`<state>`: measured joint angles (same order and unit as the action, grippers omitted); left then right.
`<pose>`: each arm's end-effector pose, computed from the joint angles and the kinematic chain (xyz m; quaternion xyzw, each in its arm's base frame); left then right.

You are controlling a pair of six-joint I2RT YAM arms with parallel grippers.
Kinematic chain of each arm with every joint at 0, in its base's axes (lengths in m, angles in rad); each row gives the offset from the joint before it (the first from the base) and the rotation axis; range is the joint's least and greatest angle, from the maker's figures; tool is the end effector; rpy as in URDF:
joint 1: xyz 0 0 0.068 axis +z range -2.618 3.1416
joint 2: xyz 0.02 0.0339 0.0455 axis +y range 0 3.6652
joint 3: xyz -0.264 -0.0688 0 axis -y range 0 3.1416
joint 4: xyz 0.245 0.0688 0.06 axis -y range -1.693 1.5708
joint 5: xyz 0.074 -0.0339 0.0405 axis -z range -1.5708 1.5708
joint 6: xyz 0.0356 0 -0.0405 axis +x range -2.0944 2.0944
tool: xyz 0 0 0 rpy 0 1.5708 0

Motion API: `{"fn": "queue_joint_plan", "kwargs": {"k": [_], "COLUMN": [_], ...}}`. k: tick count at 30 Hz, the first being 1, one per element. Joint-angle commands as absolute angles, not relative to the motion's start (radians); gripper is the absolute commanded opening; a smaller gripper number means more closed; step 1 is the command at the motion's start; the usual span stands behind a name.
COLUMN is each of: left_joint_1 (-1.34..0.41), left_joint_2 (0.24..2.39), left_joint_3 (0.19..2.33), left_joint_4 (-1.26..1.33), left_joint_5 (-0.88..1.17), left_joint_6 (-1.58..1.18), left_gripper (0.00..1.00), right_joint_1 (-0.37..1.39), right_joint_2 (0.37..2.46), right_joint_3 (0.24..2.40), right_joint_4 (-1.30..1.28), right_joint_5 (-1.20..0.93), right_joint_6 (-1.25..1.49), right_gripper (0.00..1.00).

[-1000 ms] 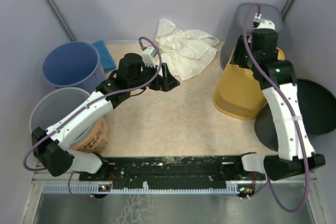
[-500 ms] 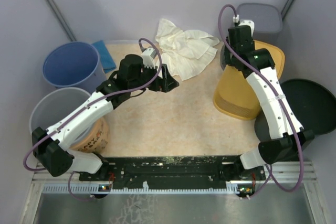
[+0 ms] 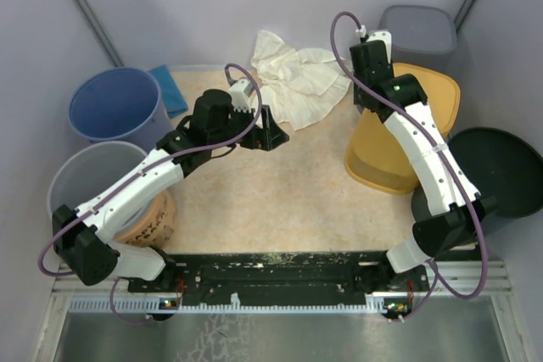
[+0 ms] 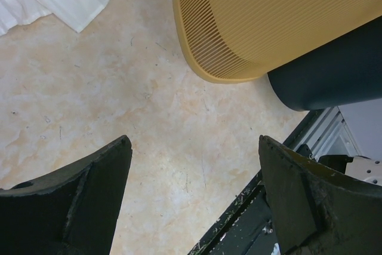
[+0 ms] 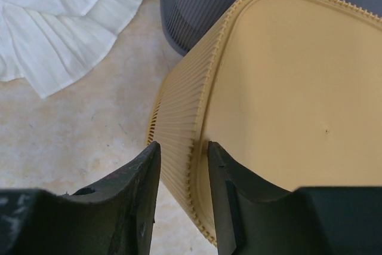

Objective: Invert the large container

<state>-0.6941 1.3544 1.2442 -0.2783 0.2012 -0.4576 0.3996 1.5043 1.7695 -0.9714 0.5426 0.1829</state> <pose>0.2369 -0.2065 0.3628 0.1530 0.8137 -0.3719 0.4197 0.2860 0.1008 0.4312 0.0170 0.8818 -0.1172 0.4565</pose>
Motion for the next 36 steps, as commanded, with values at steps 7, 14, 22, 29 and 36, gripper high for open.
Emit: {"fn": "queue_joint_plan", "kwargs": {"k": [7, 14, 22, 29, 36], "left_joint_1": [-0.698, -0.696, -0.691, -0.689, -0.689], "left_joint_2": [1.336, 1.35, 1.346, 1.353, 1.36], "left_joint_3": [1.226, 1.209, 1.204, 1.204, 1.198], "left_joint_4": [-0.273, -0.263, -0.265, -0.258, -0.249], "left_joint_5": [0.185, 0.193, 0.178, 0.191, 0.206], "left_joint_6": [-0.462, -0.468, -0.468, -0.472, -0.478], "left_gripper": [0.91, 0.91, 0.91, 0.91, 0.91], "right_joint_1": [0.407, 0.431, 0.516, 0.518, 0.517], "right_joint_2": [1.534, 1.515, 1.462, 1.349, 1.33], "right_joint_3": [1.797, 1.748, 1.698, 1.628, 1.644], "right_joint_4": [-0.948, -0.933, -0.953, -0.975, -1.023], "right_joint_5": [0.588, 0.483, 0.355, 0.447, 0.596], "right_joint_6": [0.133, 0.087, 0.005, 0.001, 0.05], "right_gripper": [0.34, 0.01, 0.0, 0.0, 0.39]}}
